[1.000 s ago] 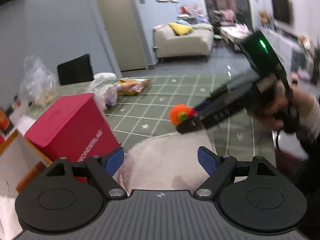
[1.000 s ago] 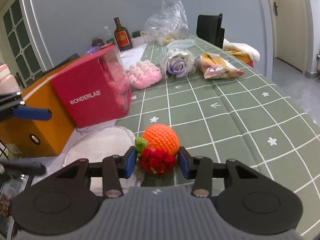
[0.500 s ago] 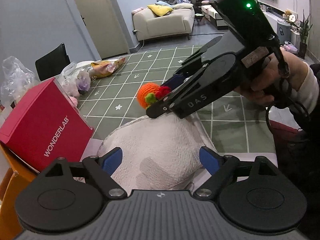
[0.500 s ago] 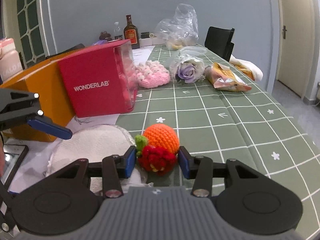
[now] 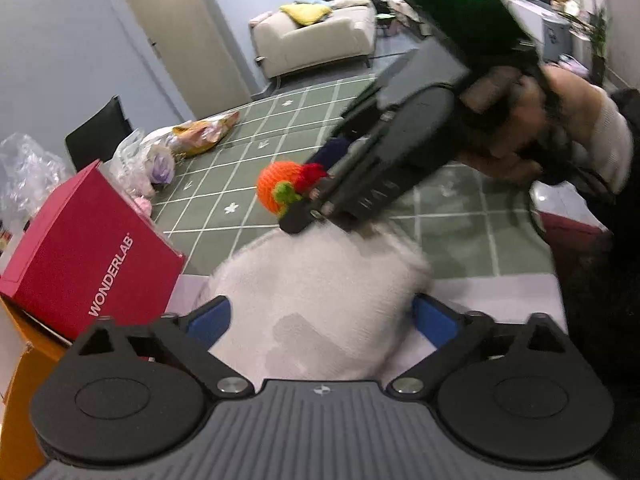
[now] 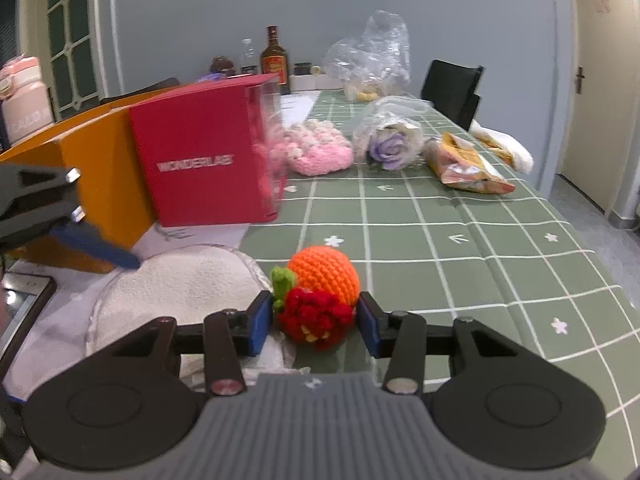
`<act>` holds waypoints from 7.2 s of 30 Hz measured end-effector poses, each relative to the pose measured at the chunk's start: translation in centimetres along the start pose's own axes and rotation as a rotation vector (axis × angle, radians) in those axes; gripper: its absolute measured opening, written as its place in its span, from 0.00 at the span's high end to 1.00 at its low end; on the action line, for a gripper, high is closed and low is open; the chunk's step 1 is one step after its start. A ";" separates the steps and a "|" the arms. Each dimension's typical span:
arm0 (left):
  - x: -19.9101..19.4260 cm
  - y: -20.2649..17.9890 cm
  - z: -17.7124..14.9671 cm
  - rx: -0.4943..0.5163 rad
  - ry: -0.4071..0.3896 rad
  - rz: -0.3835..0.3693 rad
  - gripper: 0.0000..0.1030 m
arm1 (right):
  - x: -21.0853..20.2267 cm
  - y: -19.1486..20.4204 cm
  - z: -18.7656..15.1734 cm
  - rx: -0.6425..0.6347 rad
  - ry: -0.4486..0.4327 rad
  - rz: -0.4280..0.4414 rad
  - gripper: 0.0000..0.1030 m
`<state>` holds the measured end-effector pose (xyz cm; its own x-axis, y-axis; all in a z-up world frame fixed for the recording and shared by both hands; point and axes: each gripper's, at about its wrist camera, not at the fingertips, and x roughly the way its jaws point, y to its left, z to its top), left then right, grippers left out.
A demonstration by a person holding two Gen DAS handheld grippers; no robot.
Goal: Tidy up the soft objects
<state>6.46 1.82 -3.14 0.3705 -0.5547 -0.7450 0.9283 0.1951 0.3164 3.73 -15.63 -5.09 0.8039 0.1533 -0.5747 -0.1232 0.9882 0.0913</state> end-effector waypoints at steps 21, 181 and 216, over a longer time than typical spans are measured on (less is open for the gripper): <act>-0.7 1.7 0.4 -0.165 0.143 -0.118 0.63 | 0.5 0.7 0.0 0.030 -0.006 0.148 0.56; -12.8 11.9 -4.8 -0.933 -0.830 0.267 0.05 | 24.4 -9.7 25.2 0.182 0.130 0.049 0.02; -9.9 11.5 -4.0 -0.831 -0.673 0.256 0.06 | 7.8 -2.5 8.9 -0.186 0.403 0.293 0.03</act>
<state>13.63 12.79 5.48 0.6976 -0.6981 -0.1614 0.6503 0.7114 -0.2663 15.45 -16.96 -2.59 0.4376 0.3753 -0.8171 -0.4397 0.8820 0.1696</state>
